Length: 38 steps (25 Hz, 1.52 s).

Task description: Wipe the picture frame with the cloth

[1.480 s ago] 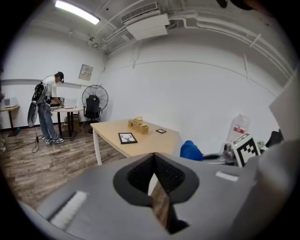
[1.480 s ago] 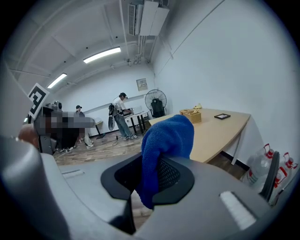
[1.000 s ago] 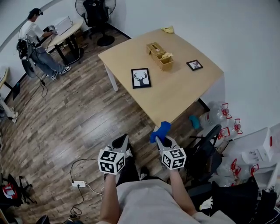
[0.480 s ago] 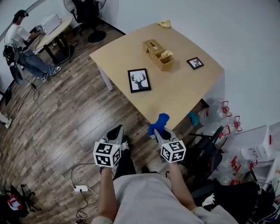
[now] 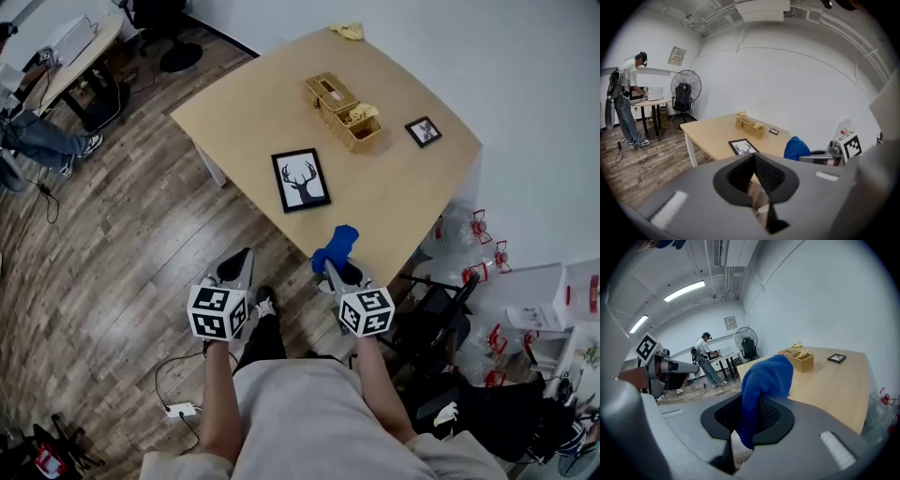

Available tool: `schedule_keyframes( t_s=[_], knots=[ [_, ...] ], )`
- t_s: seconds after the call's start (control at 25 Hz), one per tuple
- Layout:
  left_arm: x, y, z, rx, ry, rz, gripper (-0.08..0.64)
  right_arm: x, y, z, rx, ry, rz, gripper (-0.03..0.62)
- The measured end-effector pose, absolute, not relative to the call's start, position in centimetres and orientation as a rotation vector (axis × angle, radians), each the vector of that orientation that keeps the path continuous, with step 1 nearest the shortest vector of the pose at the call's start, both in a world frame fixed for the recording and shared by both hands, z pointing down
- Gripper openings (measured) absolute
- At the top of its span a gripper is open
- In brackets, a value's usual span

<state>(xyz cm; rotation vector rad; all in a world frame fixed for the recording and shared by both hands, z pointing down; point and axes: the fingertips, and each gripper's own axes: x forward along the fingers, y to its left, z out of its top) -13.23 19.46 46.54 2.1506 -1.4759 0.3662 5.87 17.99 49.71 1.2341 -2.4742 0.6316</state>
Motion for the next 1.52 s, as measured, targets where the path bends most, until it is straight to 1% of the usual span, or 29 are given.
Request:
schedule_keyframes(
  t_s=[0.28,0.52,1.0,1.24,1.52],
  knots=[
    [-16.4,12.1,48.5,2.180,-1.373,0.417,0.052,3.5,11.3,50.5,1.320,-2.398,0.651,0.052],
    [-17.9,7.4,49.8,2.192,-1.319,0.420,0.052,2.2,8.0,51.1,1.326,-2.339,0.637,0.052],
    [-18.0,5.3,51.6,2.162,-1.306,0.477,0.052,1.4,5.2,52.8,1.219,-2.327,0.626,0.052],
    [-16.5,4.4,52.6,2.151,-1.315,0.519,0.052,2.7,4.0,53.0,1.147,-2.352,0.607,0.052],
    [-12.9,2.8,54.9,2.185,-1.244,0.635,0.052,4.5,1.3,53.7,0.940,-2.334,0.415,0.053]
  ],
)
